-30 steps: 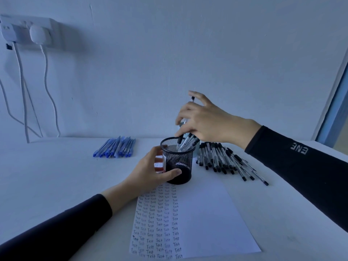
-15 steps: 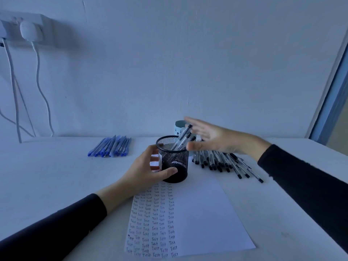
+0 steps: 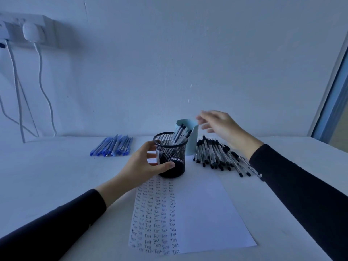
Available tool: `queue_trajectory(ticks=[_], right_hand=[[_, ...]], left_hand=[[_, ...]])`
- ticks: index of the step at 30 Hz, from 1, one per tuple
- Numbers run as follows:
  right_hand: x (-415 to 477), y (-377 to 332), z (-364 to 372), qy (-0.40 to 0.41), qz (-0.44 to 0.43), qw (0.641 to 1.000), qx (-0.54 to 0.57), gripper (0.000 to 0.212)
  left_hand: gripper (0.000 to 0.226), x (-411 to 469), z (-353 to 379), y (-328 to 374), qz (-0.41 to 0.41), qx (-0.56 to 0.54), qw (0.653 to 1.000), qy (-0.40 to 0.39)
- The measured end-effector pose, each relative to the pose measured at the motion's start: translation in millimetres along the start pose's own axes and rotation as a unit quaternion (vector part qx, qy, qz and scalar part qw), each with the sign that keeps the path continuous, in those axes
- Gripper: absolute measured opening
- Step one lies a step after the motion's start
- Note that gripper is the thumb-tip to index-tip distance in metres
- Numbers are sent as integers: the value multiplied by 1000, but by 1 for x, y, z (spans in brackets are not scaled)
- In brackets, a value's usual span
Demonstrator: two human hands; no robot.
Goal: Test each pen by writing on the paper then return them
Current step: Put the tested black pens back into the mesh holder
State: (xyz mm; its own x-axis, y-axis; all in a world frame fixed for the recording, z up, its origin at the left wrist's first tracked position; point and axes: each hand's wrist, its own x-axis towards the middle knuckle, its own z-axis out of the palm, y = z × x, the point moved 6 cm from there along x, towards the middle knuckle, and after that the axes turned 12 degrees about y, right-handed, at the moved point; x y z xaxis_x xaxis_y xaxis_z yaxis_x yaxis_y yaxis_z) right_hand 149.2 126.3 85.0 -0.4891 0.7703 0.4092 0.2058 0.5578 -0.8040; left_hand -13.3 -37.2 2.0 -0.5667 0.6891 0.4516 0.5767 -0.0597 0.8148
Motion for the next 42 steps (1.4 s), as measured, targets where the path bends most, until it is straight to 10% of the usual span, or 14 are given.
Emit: queue_trajectory(ticks=[5,13,32,42], right_hand=[[-2,92,-49,4,257,948,-189,43],[-2,130,-54,-45,409,902,-127,55],[8,120,-28,-130,355,908,-178,14],[7,106,-45,56,259,963,45,16]], left_hand=[[63,-2,1,1,2,7,1000,-2],[63,-1,4,-3,2,-3,1000,-2],[71,0,5,-6,8,-13,1000,-9],[70,1,6,-10,8,-16,1000,-11]])
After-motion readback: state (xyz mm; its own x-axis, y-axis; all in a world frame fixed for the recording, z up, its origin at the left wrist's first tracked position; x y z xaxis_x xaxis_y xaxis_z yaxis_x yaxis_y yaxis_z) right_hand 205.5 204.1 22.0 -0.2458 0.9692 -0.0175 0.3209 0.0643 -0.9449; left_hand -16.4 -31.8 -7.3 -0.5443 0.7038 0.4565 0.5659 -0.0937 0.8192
